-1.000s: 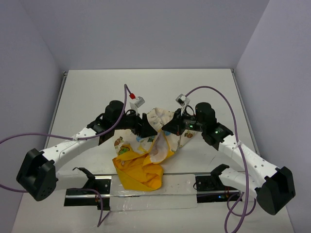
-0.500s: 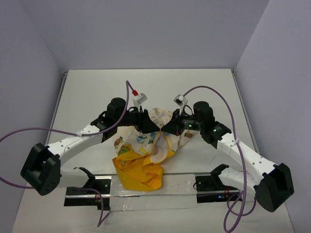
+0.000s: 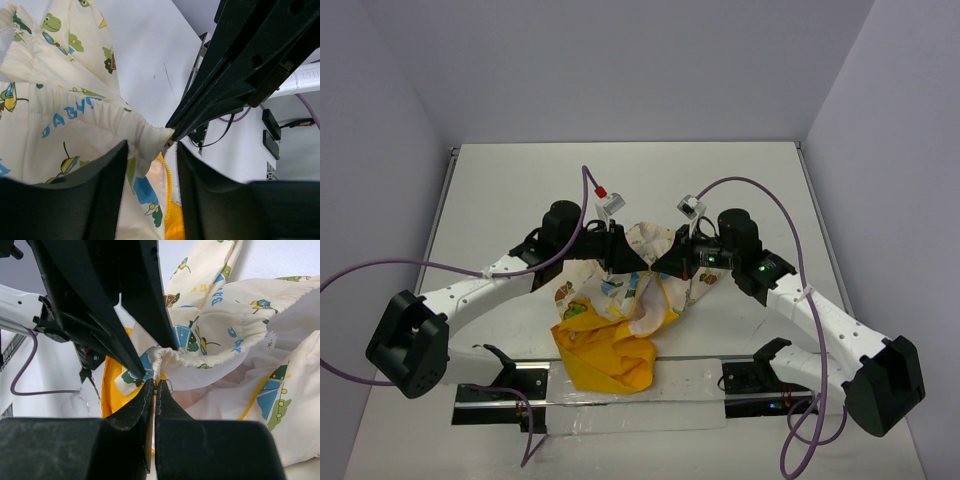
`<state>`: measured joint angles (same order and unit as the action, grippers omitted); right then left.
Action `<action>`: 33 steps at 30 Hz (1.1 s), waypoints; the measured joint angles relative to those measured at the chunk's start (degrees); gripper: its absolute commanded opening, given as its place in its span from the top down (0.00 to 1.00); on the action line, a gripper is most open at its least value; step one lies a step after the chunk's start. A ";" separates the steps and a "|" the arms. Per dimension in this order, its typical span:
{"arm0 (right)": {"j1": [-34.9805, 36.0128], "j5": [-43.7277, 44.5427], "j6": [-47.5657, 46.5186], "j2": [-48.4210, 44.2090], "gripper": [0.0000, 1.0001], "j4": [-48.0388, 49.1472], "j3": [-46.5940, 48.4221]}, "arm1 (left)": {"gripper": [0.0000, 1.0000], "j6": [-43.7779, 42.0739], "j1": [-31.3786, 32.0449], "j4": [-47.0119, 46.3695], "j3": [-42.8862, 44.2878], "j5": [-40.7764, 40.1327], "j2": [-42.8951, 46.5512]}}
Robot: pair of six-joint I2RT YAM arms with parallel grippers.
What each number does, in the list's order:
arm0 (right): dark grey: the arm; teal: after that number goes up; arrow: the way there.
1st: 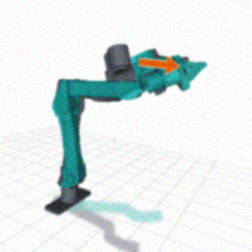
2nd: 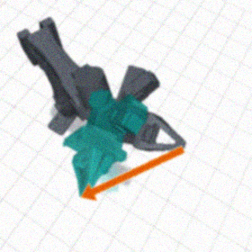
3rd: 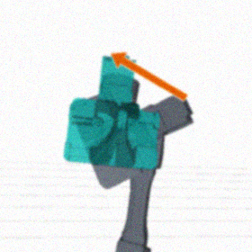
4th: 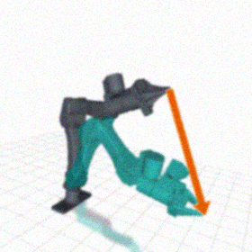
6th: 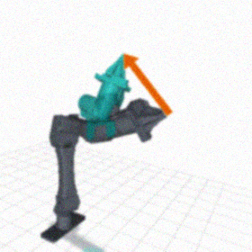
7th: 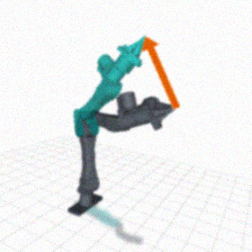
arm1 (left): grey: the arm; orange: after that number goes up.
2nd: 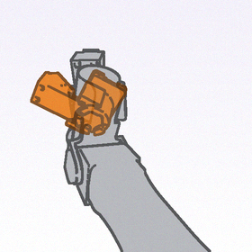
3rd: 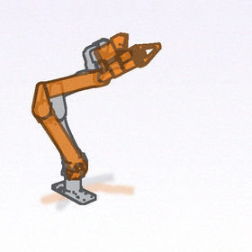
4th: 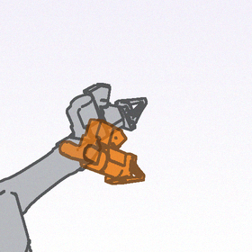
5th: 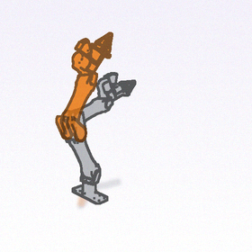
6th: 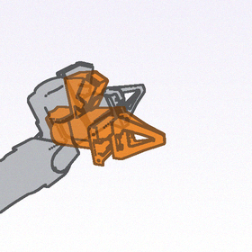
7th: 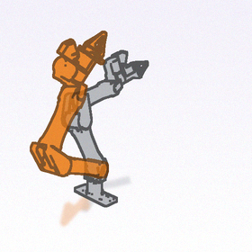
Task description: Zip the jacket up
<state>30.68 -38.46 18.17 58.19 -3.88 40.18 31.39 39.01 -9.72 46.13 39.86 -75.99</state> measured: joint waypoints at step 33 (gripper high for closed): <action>-1.80 24.77 1.20 -1.59 0.25 -11.27 5.70 | 1.00 24.60 -12.63 -0.99 -7.05 -12.05 7.57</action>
<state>28.88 -13.69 19.36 56.61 -15.15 45.88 55.99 26.38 -10.71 39.08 27.81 -68.43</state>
